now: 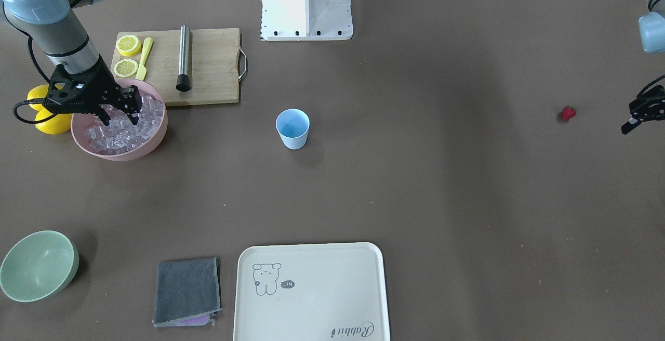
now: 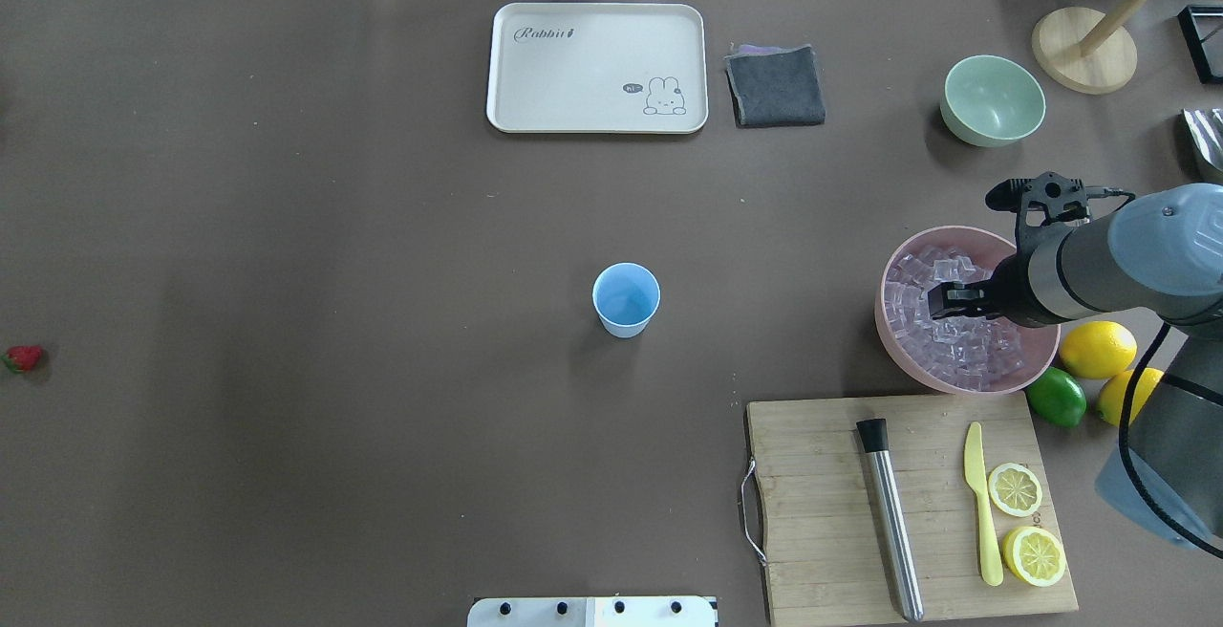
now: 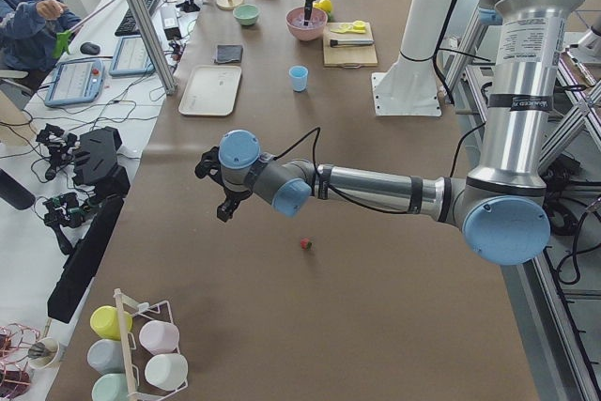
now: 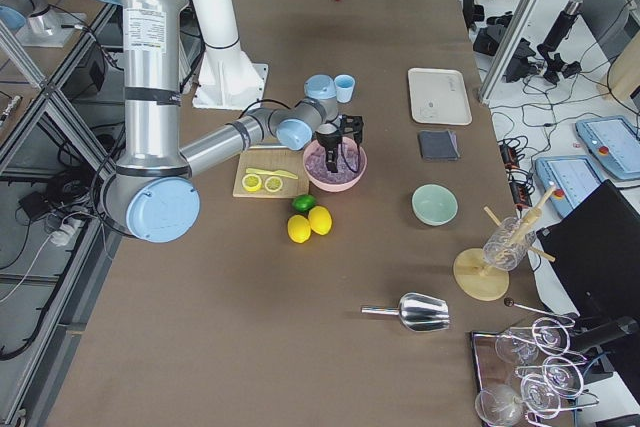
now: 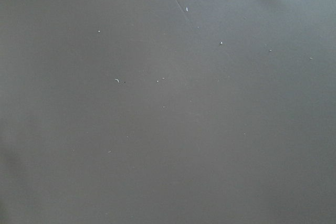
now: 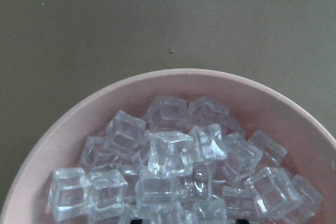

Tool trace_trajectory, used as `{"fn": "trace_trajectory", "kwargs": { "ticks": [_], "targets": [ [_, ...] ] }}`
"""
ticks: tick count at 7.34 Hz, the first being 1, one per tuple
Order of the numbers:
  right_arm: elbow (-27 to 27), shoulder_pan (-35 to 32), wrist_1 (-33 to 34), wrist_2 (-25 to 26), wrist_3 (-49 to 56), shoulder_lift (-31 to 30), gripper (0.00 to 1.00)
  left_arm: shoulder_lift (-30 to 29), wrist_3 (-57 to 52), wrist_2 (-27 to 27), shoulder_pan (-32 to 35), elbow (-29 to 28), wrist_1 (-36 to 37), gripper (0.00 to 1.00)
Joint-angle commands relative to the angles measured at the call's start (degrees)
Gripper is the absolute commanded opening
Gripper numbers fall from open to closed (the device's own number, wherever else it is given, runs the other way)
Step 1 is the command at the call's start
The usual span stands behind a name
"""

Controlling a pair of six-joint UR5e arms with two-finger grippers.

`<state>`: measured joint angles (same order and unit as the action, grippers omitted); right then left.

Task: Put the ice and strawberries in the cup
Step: 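Reach the right gripper into the pink bowl and grasp an ice cube, then carry the ice cube with the right gripper over the blue cup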

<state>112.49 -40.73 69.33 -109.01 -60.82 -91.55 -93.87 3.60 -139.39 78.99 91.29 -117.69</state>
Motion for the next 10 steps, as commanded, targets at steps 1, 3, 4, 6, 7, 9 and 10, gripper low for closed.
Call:
{"fn": "trace_trajectory", "kwargs": {
  "ticks": [1,3,4,6,7,9,10],
  "targets": [
    [0.97,-1.09,0.19,-0.76,0.17,0.06,0.0,0.0,0.0,0.0,0.02,-0.06,0.0,0.98],
    [1.41,-4.69,0.71,-4.35,1.75,0.23,0.0,0.0,0.0,0.0,0.02,-0.06,0.0,0.98],
    [2.28,-6.19,2.63,-6.72,1.84,1.28,0.0,0.0,0.0,0.0,0.02,-0.06,0.0,0.98],
    [3.34,-6.21,16.98,-6.92,1.67,12.82,0.0,0.0,0.0,0.0,-0.06,-0.06,0.0,0.98],
    [3.35,-4.46,23.06,-5.44,1.58,19.24,0.0,0.0,0.09,0.0,-0.06,-0.15,0.0,0.98],
    [1.51,1.77,24.36,0.44,1.32,27.44,0.0,-0.09,1.66,-0.09,-0.06,-0.06,0.09,0.98],
    [-1.89,3.71,24.18,0.9,0.53,33.22,0.0,-0.09,1.84,-0.09,-0.06,-0.06,0.09,0.98]
  ]
}}
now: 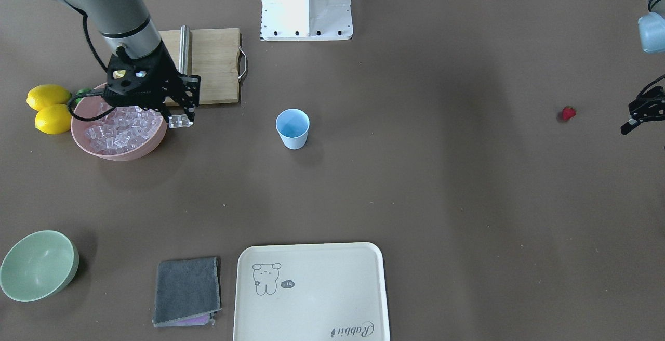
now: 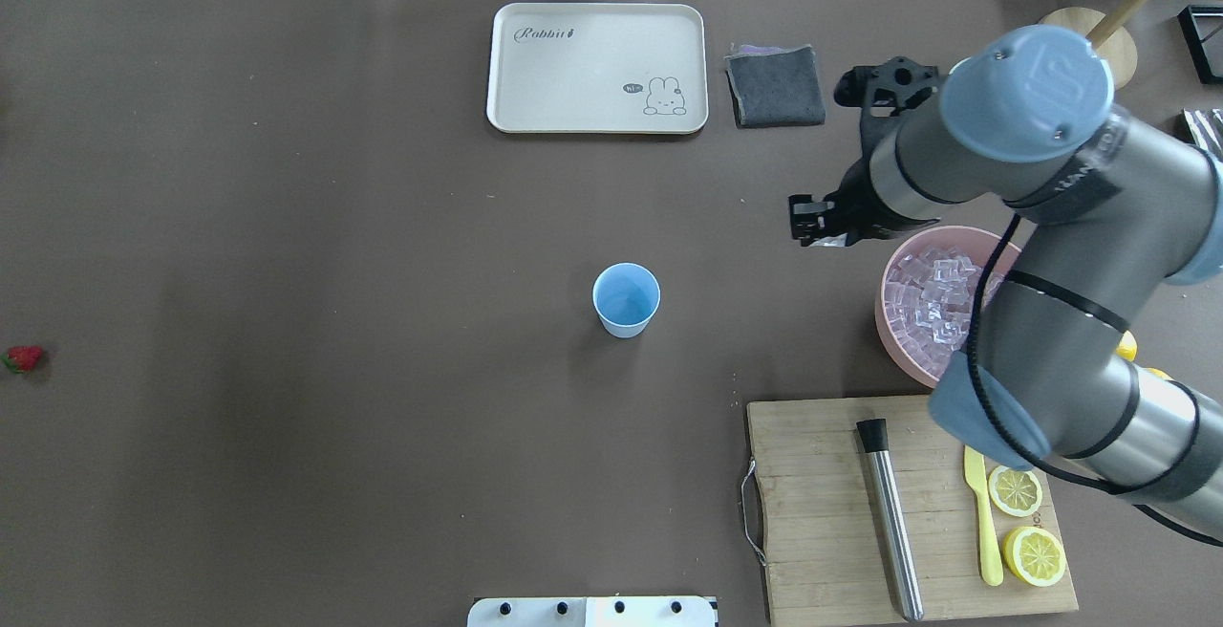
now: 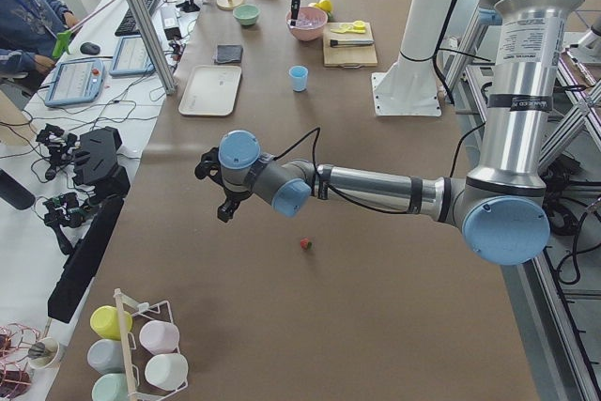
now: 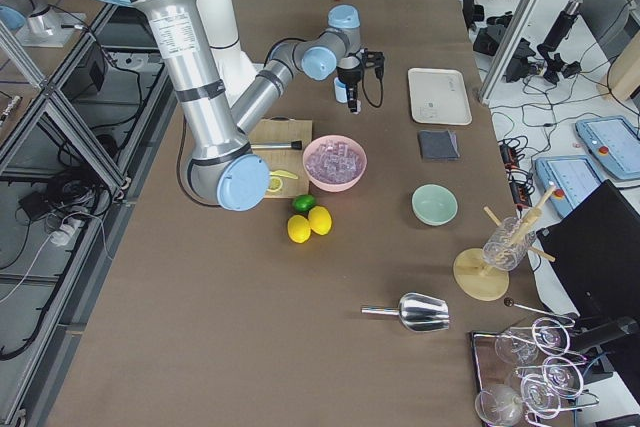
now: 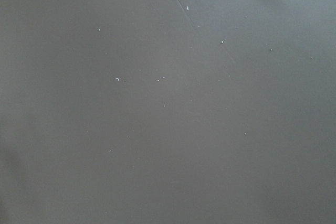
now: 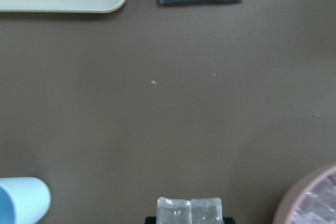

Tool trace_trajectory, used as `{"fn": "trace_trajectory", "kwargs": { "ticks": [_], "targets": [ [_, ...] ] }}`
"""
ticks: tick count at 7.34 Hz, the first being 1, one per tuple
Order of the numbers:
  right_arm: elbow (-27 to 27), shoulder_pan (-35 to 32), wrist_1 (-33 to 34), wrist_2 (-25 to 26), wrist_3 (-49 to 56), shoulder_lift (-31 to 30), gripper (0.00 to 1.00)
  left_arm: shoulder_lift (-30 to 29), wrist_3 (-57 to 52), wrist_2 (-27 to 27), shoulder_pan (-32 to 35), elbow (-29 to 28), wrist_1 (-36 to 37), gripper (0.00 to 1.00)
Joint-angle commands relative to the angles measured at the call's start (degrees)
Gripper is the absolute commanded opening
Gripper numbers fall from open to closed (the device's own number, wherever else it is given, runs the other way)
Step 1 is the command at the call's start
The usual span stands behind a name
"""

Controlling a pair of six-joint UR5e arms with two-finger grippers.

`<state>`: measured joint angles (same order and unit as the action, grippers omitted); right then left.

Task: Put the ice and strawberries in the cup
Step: 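Carry the ice cube with the right gripper over the blue cup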

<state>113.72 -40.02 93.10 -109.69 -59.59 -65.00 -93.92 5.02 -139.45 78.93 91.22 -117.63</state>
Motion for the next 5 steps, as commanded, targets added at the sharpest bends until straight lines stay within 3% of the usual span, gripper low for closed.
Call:
{"fn": "trace_trajectory", "kwargs": {
  "ticks": [1,3,5],
  "targets": [
    [-7.33,4.84,0.33,2.63,-2.36,12.12,0.0,-0.03,1.12,-0.03,0.0,-0.08,0.03,0.98],
    [-9.3,10.55,-0.11,10.6,-8.58,13.93,0.0,0.05,1.13,-0.03,-0.09,-0.51,0.03,0.98],
    [-14.13,12.15,-2.3,12.75,-11.16,17.09,0.0,0.4,1.13,-0.12,-0.26,-0.52,0.03,0.98]
  ]
}}
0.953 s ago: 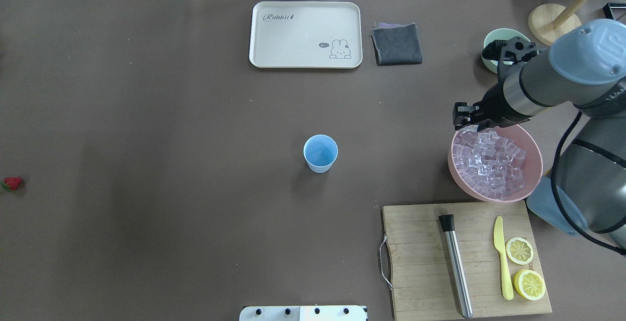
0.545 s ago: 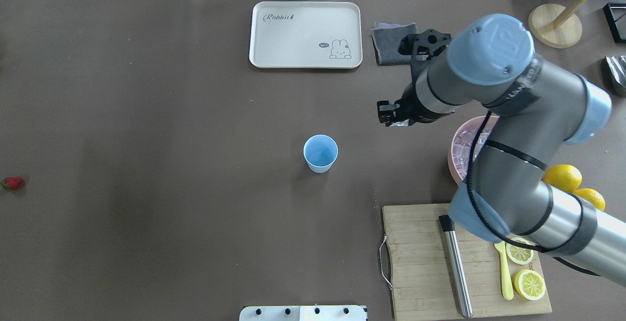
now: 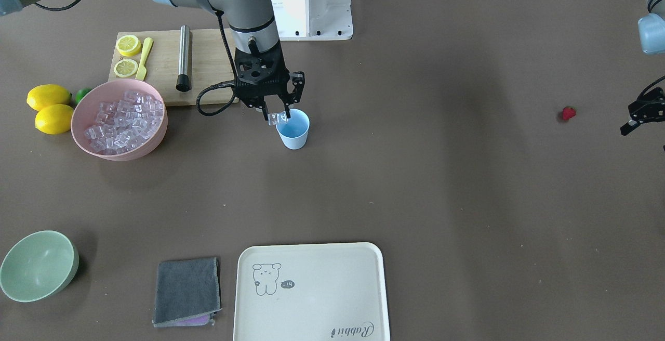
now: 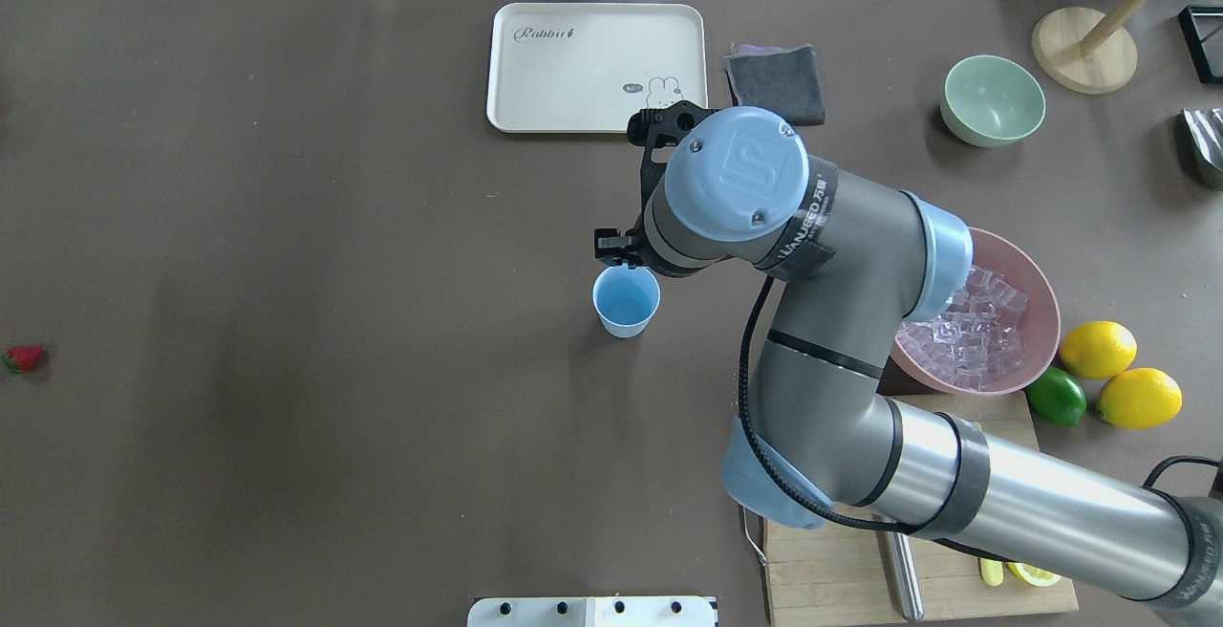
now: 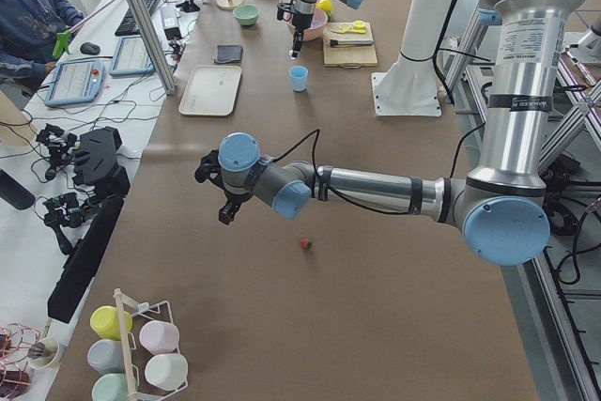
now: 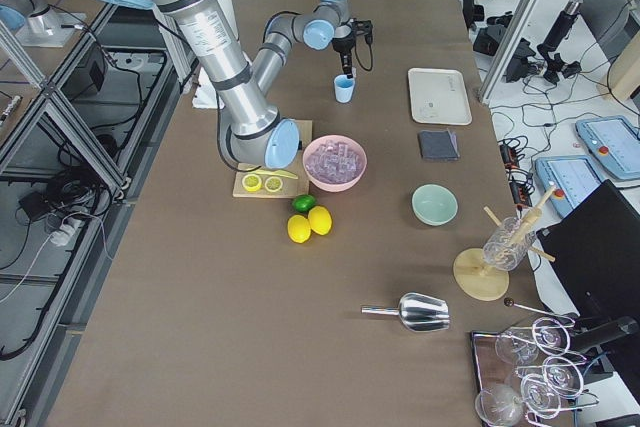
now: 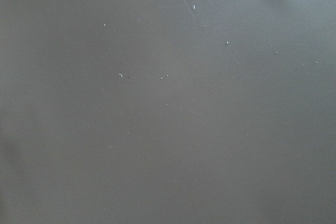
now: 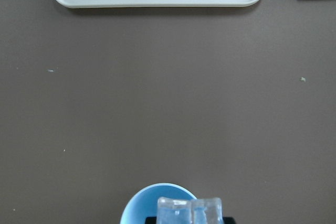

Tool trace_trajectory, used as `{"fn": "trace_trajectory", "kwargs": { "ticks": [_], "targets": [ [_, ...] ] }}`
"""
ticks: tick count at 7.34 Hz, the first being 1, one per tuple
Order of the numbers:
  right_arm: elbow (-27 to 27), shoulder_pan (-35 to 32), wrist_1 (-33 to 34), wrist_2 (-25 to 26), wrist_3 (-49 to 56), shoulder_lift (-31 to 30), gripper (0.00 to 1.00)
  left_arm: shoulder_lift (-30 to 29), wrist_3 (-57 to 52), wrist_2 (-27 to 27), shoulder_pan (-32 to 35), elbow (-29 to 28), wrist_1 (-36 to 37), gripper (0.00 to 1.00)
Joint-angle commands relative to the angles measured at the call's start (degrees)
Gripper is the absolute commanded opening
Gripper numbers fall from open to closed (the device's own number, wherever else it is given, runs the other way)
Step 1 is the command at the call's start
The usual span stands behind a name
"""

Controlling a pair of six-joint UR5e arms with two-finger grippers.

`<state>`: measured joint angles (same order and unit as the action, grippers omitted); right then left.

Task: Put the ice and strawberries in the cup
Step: 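Carry the ice cube with the right gripper over the blue cup, then open the right gripper to drop the ice cube into the cup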

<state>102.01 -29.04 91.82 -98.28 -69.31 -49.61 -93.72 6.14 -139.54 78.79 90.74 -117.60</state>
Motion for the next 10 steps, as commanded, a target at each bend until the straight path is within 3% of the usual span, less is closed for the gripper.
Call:
{"fn": "trace_trajectory", "kwargs": {
  "ticks": [1,3,5,6,9,10],
  "targets": [
    [-2.43,1.88,-1.03,1.42,-1.44,1.8,0.0,0.2,0.01,-0.03,0.04,-0.04,0.0,0.98],
    [-2.43,2.32,-1.11,1.33,-2.32,1.8,0.0,0.2,0.01,-0.03,0.04,-0.12,0.09,0.98],
    [-3.22,2.5,-7.31,1.42,-4.6,0.23,0.91,0.2,0.01,-0.03,-0.13,-0.21,0.09,0.98],
    [-3.14,2.5,-7.61,1.33,-4.35,-0.13,0.99,0.2,0.01,-0.03,0.04,-0.21,0.0,0.98],
    [-2.61,0.76,-7.27,-0.68,-3.91,-0.22,0.99,0.2,-0.08,-0.03,-0.13,-0.04,0.0,0.98],
    [-2.35,-1.78,-5.96,-4.26,-4.08,-1.44,0.99,0.2,-0.08,-0.03,-0.31,-0.04,0.0,0.98]
  ]
}}
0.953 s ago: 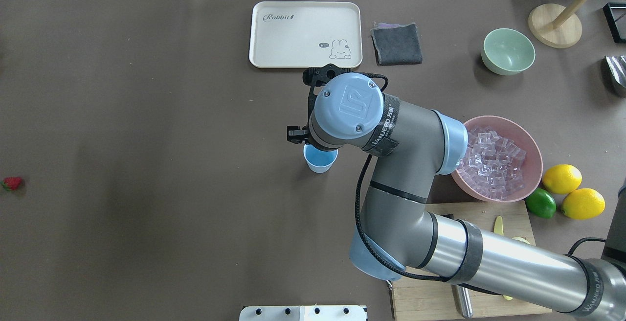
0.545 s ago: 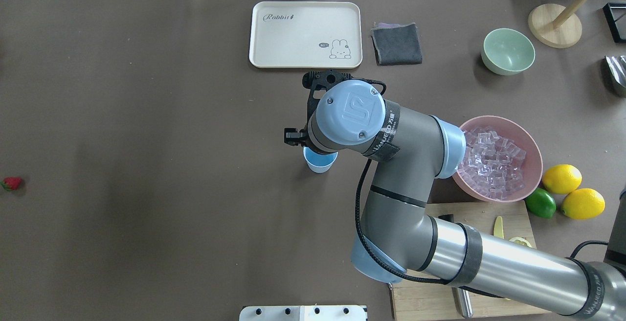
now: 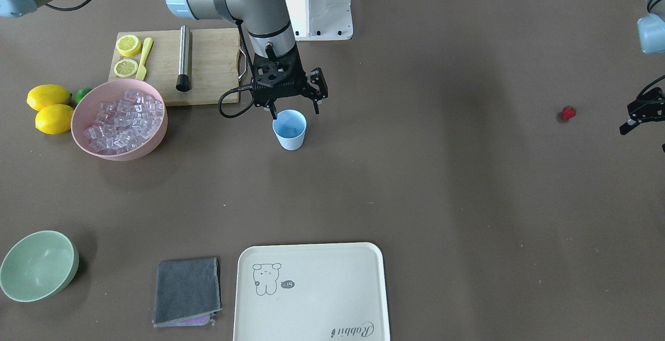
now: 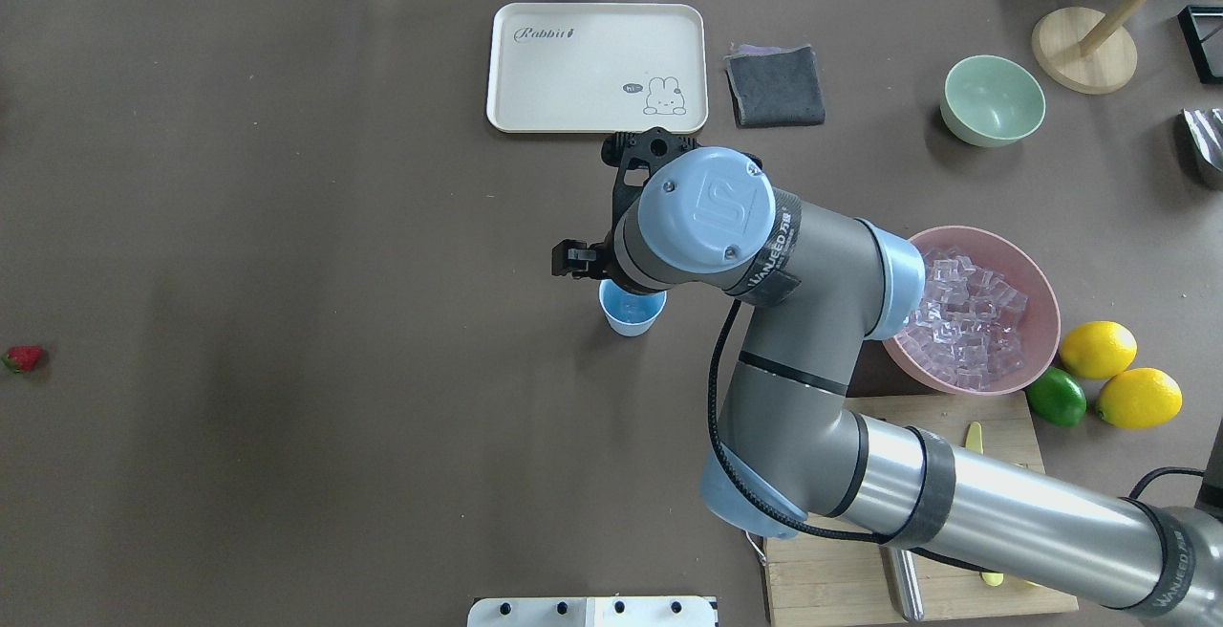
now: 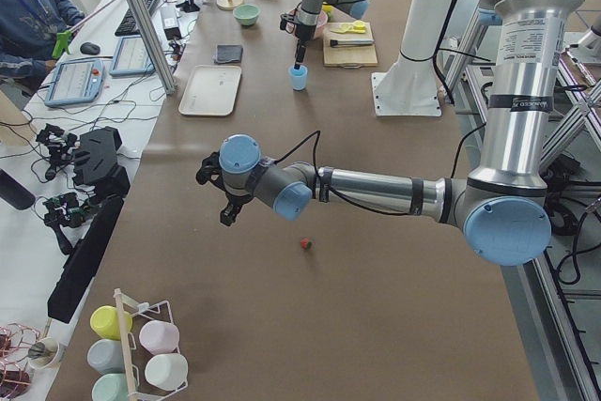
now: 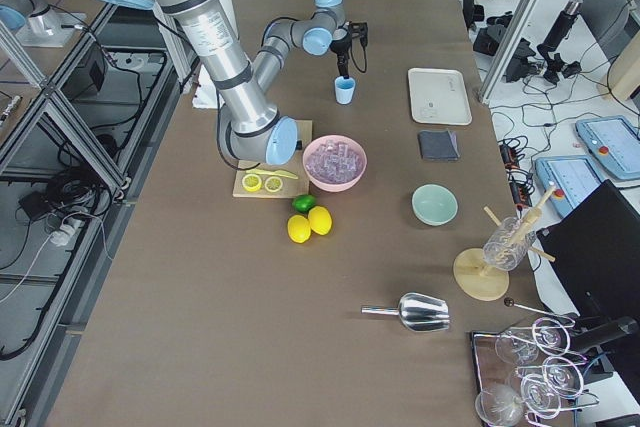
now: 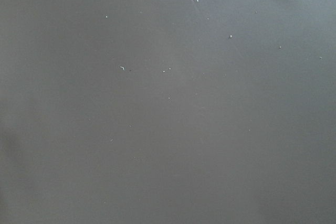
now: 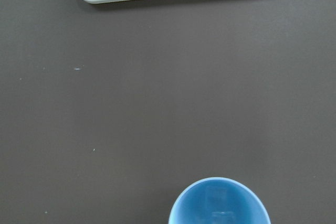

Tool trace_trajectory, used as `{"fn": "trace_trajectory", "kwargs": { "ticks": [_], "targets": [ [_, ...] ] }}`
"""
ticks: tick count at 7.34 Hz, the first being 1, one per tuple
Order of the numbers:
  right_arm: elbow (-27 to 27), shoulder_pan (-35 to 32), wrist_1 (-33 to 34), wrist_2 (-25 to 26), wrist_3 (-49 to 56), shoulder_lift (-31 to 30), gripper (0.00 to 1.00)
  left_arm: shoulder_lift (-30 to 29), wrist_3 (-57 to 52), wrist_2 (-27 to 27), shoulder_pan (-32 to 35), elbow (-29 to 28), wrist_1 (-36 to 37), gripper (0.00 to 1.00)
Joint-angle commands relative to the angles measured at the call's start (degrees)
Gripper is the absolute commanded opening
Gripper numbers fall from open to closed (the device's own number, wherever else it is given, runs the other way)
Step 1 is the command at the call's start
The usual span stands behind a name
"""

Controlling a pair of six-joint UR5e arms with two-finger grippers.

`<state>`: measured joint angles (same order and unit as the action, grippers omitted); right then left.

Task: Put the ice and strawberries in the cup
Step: 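Open the right gripper to drop the ice cube into the cup, then move the right gripper back into the pink bowl and grasp another ice cube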

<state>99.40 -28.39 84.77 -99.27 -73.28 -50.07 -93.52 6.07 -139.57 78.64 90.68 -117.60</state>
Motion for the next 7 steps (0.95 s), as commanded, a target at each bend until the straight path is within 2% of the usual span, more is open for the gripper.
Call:
{"fn": "trace_trajectory", "kwargs": {
  "ticks": [1,2,3,4,5,6,7],
  "targets": [
    [2.27,-4.81,6.58,-4.52,0.84,-4.12,0.99,0.0,0.0,0.0,-0.33,0.02,0.0,0.98],
    [4.2,-6.4,10.46,-3.92,7.99,-7.29,1.0,0.0,0.0,0.0,-0.33,0.02,0.0,0.98],
    [6.57,-8.76,10.41,-4.35,16.24,-11.15,1.0,0.0,-0.09,0.09,-0.33,0.02,0.0,0.98],
    [9.03,-10.44,10.15,-4.62,19.19,-14.58,1.0,0.0,-0.09,0.09,-0.33,0.11,-0.09,0.98],
    [9.66,-11.5,6.15,-5.31,19.48,-18.01,1.0,0.0,-0.09,0.09,-0.68,0.11,-0.09,0.98],
    [9.67,-13.25,-1.99,-8.45,19.57,-23.09,1.0,0.0,-0.01,0.09,-0.85,-0.32,-1.57,0.98],
    [9.15,-16.05,-5.37,-13.01,19.92,-25.75,1.0,0.09,0.0,0.18,-0.86,-0.68,-2.45,0.98]
  ]
}}
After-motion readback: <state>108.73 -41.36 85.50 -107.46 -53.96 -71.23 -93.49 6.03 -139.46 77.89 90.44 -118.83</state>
